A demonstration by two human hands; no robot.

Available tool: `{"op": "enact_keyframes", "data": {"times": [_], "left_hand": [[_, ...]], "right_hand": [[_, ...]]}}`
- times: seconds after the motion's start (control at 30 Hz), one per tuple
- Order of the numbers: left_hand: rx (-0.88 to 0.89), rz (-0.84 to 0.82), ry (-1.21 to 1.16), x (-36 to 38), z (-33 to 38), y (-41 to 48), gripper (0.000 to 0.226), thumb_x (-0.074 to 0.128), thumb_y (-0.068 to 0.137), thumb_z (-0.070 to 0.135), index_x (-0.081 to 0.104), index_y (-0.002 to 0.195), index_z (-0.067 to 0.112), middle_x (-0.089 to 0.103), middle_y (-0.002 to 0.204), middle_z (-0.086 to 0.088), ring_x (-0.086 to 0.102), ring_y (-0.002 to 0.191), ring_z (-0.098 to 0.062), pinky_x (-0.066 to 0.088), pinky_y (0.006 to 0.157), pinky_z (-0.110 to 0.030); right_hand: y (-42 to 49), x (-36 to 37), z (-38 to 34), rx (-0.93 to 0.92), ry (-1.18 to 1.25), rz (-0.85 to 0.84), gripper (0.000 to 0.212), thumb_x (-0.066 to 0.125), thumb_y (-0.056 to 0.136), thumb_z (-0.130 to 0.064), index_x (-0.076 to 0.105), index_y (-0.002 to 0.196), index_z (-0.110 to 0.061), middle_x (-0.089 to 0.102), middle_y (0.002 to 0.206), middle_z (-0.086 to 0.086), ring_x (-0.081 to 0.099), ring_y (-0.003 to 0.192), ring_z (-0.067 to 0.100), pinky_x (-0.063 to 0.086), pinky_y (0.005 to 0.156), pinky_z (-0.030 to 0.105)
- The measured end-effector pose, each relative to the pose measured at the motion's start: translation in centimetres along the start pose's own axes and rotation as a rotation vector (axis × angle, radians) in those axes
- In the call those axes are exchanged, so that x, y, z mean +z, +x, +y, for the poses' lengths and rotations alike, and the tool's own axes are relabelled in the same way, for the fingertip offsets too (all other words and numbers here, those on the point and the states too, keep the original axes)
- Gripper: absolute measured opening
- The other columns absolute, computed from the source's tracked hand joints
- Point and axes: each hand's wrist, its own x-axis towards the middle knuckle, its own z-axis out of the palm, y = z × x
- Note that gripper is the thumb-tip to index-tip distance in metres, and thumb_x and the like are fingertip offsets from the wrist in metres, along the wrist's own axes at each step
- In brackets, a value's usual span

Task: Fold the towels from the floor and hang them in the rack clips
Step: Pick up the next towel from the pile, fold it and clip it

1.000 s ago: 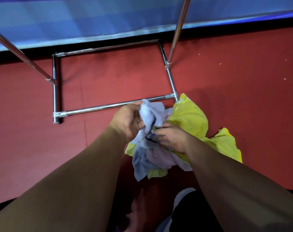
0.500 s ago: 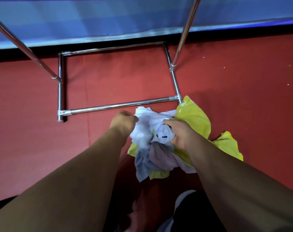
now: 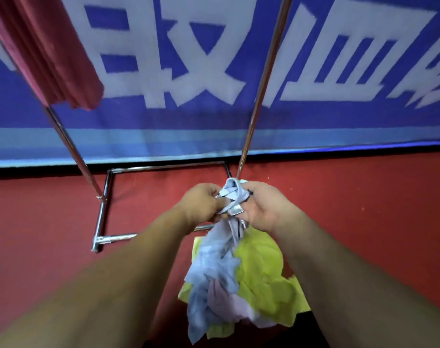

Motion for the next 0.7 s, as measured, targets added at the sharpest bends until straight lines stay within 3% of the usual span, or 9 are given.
{"op": "enact_keyframes", "data": {"times": [0.07,0.13,0.2,0.27,0.33,0.4,0.47,0.57,0.7], "left_hand": [[0.094,0.038,0.116,-1.7,5.0,-2.3,0.024,0.074,0.094,0.025,0.069,0.084,0.004,0.067,0.065,-0.009,0.055,0.057,-0.022,0.048,0.064,-0.035],[0.176,0.077,0.237,-3.7,9.9,-5.3,0.029,0.07,0.09,0.032,0.067,0.078,0.006,0.067,0.062,-0.003,0.05,0.054,-0.019,0.042,0.061,-0.031],[0.233,0.088,0.335,-5.3,14.5,-8.5,0.027,0.068,0.088,0.03,0.068,0.085,0.002,0.066,0.066,-0.003,0.05,0.057,-0.018,0.042,0.062,-0.032],[0.285,0.116,0.353,-6.3,18.8,-12.1,0.018,0.07,0.09,0.025,0.07,0.099,0.009,0.07,0.071,-0.005,0.057,0.061,-0.018,0.046,0.061,-0.03],[0.343,0.15,0.291,-7.0,22.6,-15.3,0.011,0.071,0.092,0.017,0.065,0.102,0.014,0.072,0.073,-0.009,0.062,0.062,-0.019,0.047,0.059,-0.03],[0.388,0.179,0.277,-7.6,25.9,-18.5,0.008,0.062,0.096,0.007,0.063,0.091,0.014,0.073,0.074,-0.013,0.062,0.062,-0.021,0.043,0.058,-0.03],[0.423,0.193,0.227,-8.4,28.5,-21.3,0.025,0.052,0.098,-0.001,0.062,0.08,0.011,0.07,0.074,-0.017,0.058,0.061,-0.024,0.036,0.055,-0.029],[0.466,0.171,0.102,-9.7,31.6,-25.0,0.029,0.05,0.1,-0.003,0.062,0.078,0.011,0.067,0.071,-0.015,0.055,0.055,-0.018,0.038,0.049,-0.025],[0.538,0.138,0.057,-11.0,35.2,-28.3,0.02,0.054,0.102,0.001,0.071,0.092,0.004,0.069,0.075,-0.011,0.059,0.056,-0.011,0.045,0.052,-0.021]], "right_hand": [[-4.1,1.7,-3.3,-0.084,-0.225,0.012,0.023,0.056,0.1,-0.013,0.075,0.109,-0.002,0.077,0.103,0.024,0.076,0.079,0.033,0.067,0.067,0.041],[-8.5,3.2,-6.1,-0.196,-0.518,0.082,0.017,0.062,0.099,-0.017,0.073,0.106,-0.007,0.074,0.087,0.017,0.07,0.067,0.026,0.061,0.06,0.031],[-12.7,4.4,-8.6,-0.357,-0.674,0.141,0.005,0.064,0.096,-0.01,0.066,0.099,-0.013,0.068,0.085,0.013,0.065,0.067,0.024,0.057,0.061,0.032],[-16.8,5.5,-11.2,-0.527,-0.714,0.137,0.019,0.062,0.094,-0.003,0.071,0.103,-0.018,0.075,0.1,0.006,0.073,0.085,0.024,0.062,0.079,0.038],[-21.0,6.9,-13.2,-0.654,-0.755,0.03,0.048,0.059,0.084,-0.001,0.075,0.118,-0.032,0.072,0.121,-0.001,0.07,0.113,0.018,0.06,0.099,0.041],[-25.3,8.2,-14.8,-0.742,-0.799,-0.06,0.057,0.061,0.071,-0.012,0.076,0.12,-0.036,0.072,0.124,-0.005,0.066,0.114,0.01,0.055,0.094,0.031],[-28.8,9.2,-16.1,-0.813,-0.844,-0.074,0.041,0.076,0.075,-0.018,0.079,0.115,-0.028,0.077,0.111,-0.008,0.068,0.102,0.007,0.051,0.085,0.022],[-32.0,10.6,-17.9,-0.923,-0.932,0.004,0.007,0.079,0.09,-0.018,0.079,0.096,-0.02,0.076,0.094,-0.001,0.064,0.089,0.011,0.052,0.085,0.034],[-35.9,12.9,-19.9,-1.013,-0.992,0.051,0.007,0.071,0.089,-0.02,0.072,0.082,-0.018,0.065,0.083,0.0,0.056,0.081,0.017,0.046,0.074,0.037]]}}
